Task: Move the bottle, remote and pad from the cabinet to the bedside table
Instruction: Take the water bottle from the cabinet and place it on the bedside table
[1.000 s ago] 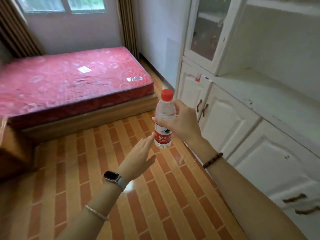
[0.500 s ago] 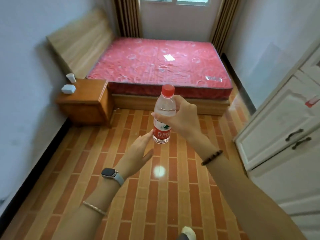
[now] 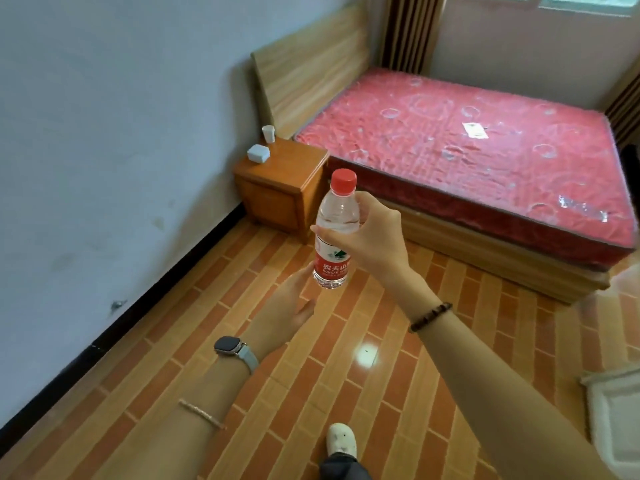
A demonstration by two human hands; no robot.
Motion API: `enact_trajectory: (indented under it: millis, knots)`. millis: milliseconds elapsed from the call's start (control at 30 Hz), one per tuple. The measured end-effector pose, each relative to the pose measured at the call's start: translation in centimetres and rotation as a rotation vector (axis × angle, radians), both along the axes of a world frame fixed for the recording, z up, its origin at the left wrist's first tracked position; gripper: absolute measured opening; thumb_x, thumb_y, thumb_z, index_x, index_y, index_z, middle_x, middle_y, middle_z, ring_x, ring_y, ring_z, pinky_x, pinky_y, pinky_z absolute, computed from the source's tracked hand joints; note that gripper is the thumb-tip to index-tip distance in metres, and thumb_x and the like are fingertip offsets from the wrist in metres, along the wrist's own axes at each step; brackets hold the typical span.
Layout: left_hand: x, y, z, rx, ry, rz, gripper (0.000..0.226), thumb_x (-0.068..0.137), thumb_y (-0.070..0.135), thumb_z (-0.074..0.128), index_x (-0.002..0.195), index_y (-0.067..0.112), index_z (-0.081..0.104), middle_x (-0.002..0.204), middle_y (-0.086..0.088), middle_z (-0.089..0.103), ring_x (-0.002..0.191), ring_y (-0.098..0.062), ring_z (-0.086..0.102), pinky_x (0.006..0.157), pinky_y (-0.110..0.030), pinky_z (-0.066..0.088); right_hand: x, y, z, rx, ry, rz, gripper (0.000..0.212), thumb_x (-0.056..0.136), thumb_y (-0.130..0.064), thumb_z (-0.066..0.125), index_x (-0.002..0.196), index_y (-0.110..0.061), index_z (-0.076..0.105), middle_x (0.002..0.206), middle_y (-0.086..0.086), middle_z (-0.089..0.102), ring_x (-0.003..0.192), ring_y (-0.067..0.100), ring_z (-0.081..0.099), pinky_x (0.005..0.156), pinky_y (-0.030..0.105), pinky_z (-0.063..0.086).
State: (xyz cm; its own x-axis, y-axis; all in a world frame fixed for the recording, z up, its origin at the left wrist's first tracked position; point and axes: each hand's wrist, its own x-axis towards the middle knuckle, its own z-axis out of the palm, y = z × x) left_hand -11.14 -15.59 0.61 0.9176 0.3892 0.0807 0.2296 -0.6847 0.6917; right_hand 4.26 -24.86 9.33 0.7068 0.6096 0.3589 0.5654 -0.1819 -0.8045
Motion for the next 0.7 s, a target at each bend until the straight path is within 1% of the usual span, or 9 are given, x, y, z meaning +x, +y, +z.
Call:
enact_trajectory:
  millis: [67, 200, 300, 367, 433, 500, 533, 600, 700]
  knots:
    - [1.1, 0.9, 0.1, 0.008, 0.001, 0.028, 0.067, 0.093, 0.020, 0.056, 0.148, 0.024, 0.018, 0.148, 0.002, 0.037, 0.132, -0.012, 0.038, 0.101, -0.016, 0.024, 1.4, 1.5, 0.0, 0.004, 0.000, 0.037, 0.061, 0.065, -0.050, 0.084, 0.113, -0.020, 0.063, 0.099, -0.013, 0.069, 0.087, -0.005, 0.065, 0.075, 0.008, 0.051]
    - [3.3, 2.7, 0.3, 0.030, 0.019, 0.101, 0.066, 0.094, 0.025, 0.055, 0.147, 0.028, 0.017, 0.147, 0.002, 0.038, 0.127, -0.013, 0.043, 0.097, -0.016, 0.028, 3.9, 4.1, 0.0, 0.018, 0.024, 0.095, 0.059, 0.064, -0.048, 0.085, 0.111, -0.020, 0.063, 0.099, -0.012, 0.071, 0.089, -0.004, 0.066, 0.076, 0.013, 0.054]
    - [4.8, 4.3, 0.4, 0.033, 0.020, 0.121, 0.064, 0.094, 0.027, 0.054, 0.146, 0.031, 0.017, 0.147, 0.003, 0.038, 0.130, -0.013, 0.040, 0.099, -0.019, 0.026, 5.6, 6.1, 0.0, 0.022, 0.046, 0.114, 0.058, 0.064, -0.047, 0.086, 0.110, -0.020, 0.064, 0.097, -0.012, 0.071, 0.088, -0.005, 0.066, 0.075, 0.012, 0.054]
    - [5.9, 5.5, 0.4, 0.036, 0.007, 0.124, 0.062, 0.095, 0.027, 0.053, 0.145, 0.033, 0.017, 0.148, 0.005, 0.037, 0.133, -0.007, 0.034, 0.104, -0.018, 0.019, 6.9, 7.5, -0.1, 0.017, 0.053, 0.130, 0.058, 0.064, -0.046, 0.086, 0.111, -0.020, 0.064, 0.097, -0.011, 0.071, 0.088, -0.004, 0.066, 0.075, 0.011, 0.054]
    - [7.0, 6.8, 0.3, 0.034, -0.003, 0.123, 0.061, 0.095, 0.026, 0.052, 0.144, 0.034, 0.016, 0.147, 0.009, 0.036, 0.129, 0.004, 0.025, 0.106, -0.015, 0.014, 8.2, 8.9, -0.3, 0.013, 0.049, 0.144, 0.058, 0.065, -0.046, 0.086, 0.111, -0.019, 0.064, 0.098, -0.010, 0.071, 0.089, -0.004, 0.066, 0.075, 0.012, 0.054]
    - [8.3, 8.3, 0.1, 0.031, -0.018, 0.118, 0.061, 0.095, 0.026, 0.053, 0.140, 0.041, 0.015, 0.143, 0.015, 0.037, 0.124, 0.012, 0.020, 0.105, -0.010, 0.014, 9.6, 10.5, -0.5, 0.006, 0.049, 0.150, 0.059, 0.065, -0.046, 0.085, 0.112, -0.019, 0.063, 0.099, -0.010, 0.072, 0.089, -0.003, 0.067, 0.076, 0.013, 0.055]
    - [9.0, 9.1, 0.0, 0.026, -0.023, 0.117, 0.061, 0.095, 0.026, 0.053, 0.139, 0.044, 0.015, 0.142, 0.017, 0.037, 0.122, 0.013, 0.021, 0.103, -0.009, 0.017, 10.3, 11.4, -0.6, 0.002, 0.049, 0.153, 0.060, 0.065, -0.047, 0.085, 0.112, -0.019, 0.063, 0.099, -0.010, 0.071, 0.089, -0.002, 0.067, 0.076, 0.014, 0.056]
    - [10.7, 11.2, -0.2, -0.001, -0.023, 0.124, 0.061, 0.094, 0.026, 0.054, 0.142, 0.041, 0.020, 0.143, 0.015, 0.039, 0.124, 0.010, 0.025, 0.100, -0.014, 0.024, 11.9, 13.4, -0.8, -0.002, 0.045, 0.150, 0.061, 0.064, -0.049, 0.084, 0.113, -0.019, 0.063, 0.099, -0.010, 0.072, 0.089, -0.002, 0.067, 0.077, 0.018, 0.057]
    - [13.5, 14.8, -0.6, -0.047, -0.033, 0.123, 0.061, 0.093, 0.024, 0.055, 0.146, 0.030, 0.024, 0.145, 0.009, 0.040, 0.130, 0.002, 0.033, 0.104, -0.017, 0.026, 14.6, 16.8, -0.7, -0.002, 0.048, 0.129, 0.061, 0.063, -0.049, 0.085, 0.112, -0.020, 0.063, 0.098, -0.010, 0.072, 0.088, -0.002, 0.068, 0.077, 0.021, 0.058]
